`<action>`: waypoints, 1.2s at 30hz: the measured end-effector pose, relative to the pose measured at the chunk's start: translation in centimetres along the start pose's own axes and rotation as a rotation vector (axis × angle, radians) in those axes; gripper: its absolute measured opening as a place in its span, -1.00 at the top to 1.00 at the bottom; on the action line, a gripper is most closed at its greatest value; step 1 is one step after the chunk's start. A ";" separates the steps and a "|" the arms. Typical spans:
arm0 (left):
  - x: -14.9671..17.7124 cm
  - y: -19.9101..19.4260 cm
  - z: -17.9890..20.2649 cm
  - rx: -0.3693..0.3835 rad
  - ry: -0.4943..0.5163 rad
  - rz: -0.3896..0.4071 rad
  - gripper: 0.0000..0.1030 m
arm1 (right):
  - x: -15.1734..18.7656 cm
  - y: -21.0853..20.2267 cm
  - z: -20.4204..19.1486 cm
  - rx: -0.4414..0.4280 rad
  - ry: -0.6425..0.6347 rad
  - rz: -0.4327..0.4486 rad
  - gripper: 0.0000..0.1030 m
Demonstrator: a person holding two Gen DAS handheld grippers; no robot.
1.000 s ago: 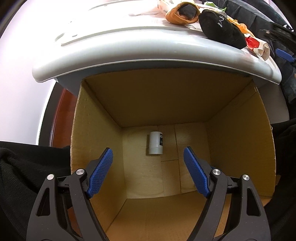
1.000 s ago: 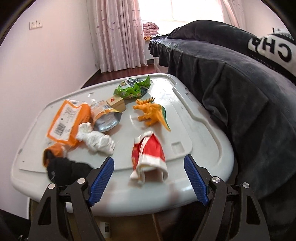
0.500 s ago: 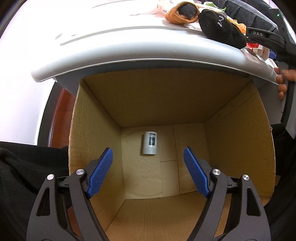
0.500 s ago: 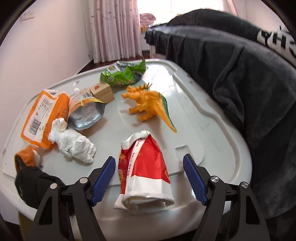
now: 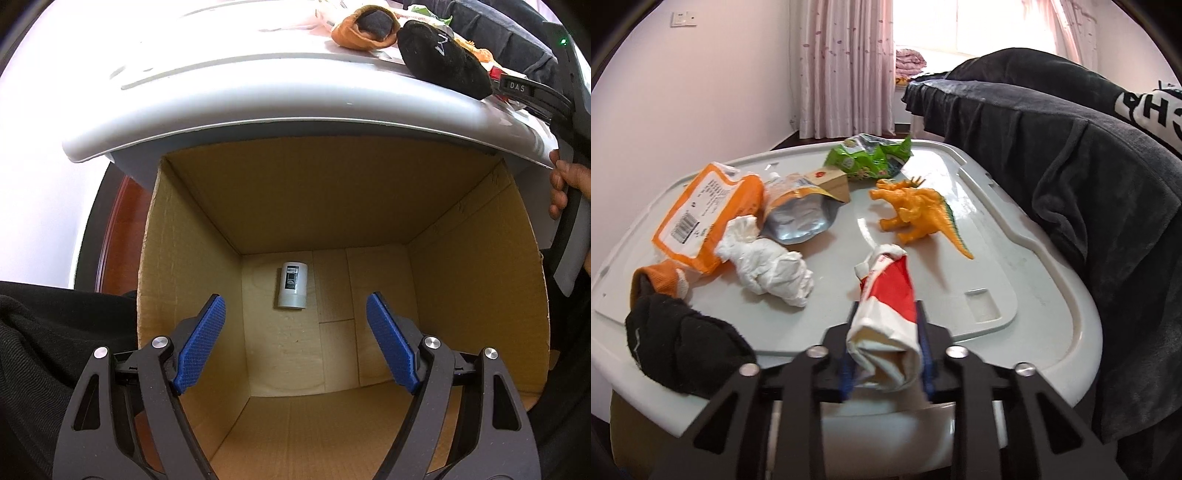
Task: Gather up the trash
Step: 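Grasp the black sock with the left tool while the right tool holds the packet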
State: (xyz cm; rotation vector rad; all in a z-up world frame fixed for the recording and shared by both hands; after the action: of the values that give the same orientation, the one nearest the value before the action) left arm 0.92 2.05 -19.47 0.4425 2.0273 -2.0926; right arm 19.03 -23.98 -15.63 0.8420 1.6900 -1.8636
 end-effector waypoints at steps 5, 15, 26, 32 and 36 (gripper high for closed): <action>-0.2 -0.3 0.2 0.007 0.005 0.010 -0.49 | 0.0 -0.5 0.2 -0.015 0.029 -0.008 0.70; -1.8 -1.8 1.2 0.038 0.026 0.052 -0.49 | -1.5 -3.5 2.0 -0.052 0.152 -0.023 0.70; -10.6 -5.0 9.1 0.278 -0.015 0.138 -0.49 | -5.9 -12.8 4.7 -0.158 0.044 0.082 0.69; -14.9 -3.4 10.9 0.287 -0.116 0.158 -0.49 | -4.8 -12.1 7.1 -0.186 0.119 0.074 0.68; -17.0 -1.8 11.1 0.269 -0.197 0.165 -0.53 | -5.4 -12.8 7.0 -0.199 0.118 0.108 0.68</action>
State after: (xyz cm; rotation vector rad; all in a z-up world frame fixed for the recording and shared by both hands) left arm 15.35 -10.06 -11.74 0.4103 1.5557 -2.2149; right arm 12.87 -29.67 -2.54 0.9552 1.8274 -1.5720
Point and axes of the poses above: each gripper's, at about its wrist camera, not at the fingertips, and y roughly the way its jaws point, z to its right, x to its underside, the point moved 10 cm from there along y, roughly the way its jaws point
